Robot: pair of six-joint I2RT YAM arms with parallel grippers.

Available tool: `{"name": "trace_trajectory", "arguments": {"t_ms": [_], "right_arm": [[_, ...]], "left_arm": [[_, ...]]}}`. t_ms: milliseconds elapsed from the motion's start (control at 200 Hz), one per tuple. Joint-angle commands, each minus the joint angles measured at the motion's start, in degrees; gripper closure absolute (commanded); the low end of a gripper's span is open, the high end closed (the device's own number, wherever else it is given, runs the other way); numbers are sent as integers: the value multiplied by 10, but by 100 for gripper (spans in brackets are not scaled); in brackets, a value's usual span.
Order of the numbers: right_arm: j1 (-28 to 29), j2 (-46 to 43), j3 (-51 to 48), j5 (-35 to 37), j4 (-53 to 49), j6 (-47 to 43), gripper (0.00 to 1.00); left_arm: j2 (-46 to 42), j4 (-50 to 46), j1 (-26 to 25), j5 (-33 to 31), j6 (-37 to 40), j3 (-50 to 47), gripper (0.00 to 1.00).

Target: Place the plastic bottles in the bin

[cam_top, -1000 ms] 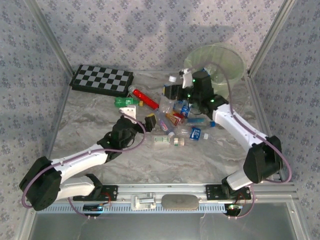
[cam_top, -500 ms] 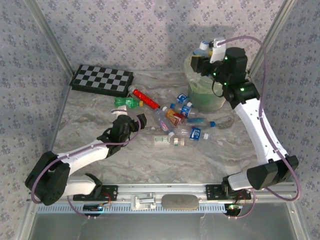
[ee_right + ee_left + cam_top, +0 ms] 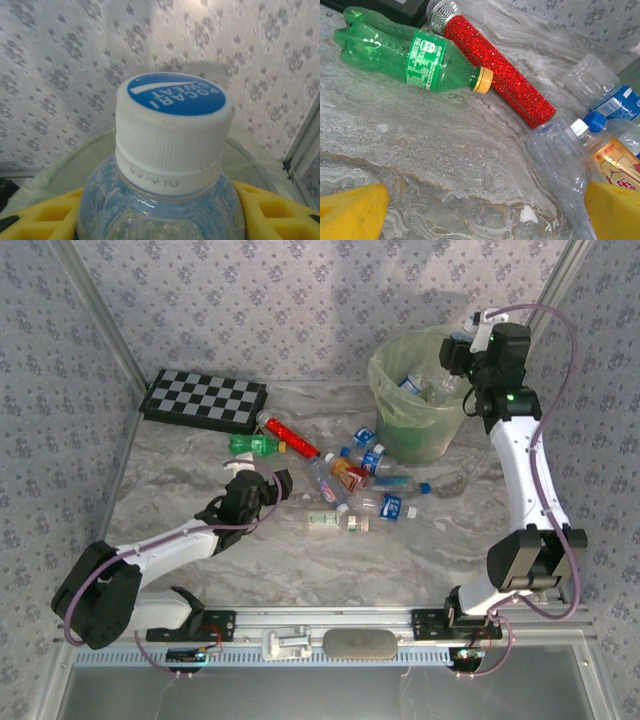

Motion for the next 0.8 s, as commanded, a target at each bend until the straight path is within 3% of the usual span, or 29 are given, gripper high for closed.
{"name": "trace_trajectory", "arguments": {"t_ms": [0, 345, 470, 535, 795], "right_arm": [[-3, 12, -10, -18, -7, 23, 48], [1, 67, 6, -55, -52, 34, 38], [4, 76, 22, -47, -60, 35, 20], [5, 76, 32, -42, -64, 35, 0], [18, 31, 47, -23, -60, 35, 0]], "left_arm": [[-13, -12, 2, -19, -8, 19, 0], [-25, -40, 2, -39, -18, 17, 0], [-35, -53, 2, -48, -18, 15, 0], [-40, -60, 3, -52, -16, 13, 0], [-51, -70, 9, -56, -23, -2, 0]]}}
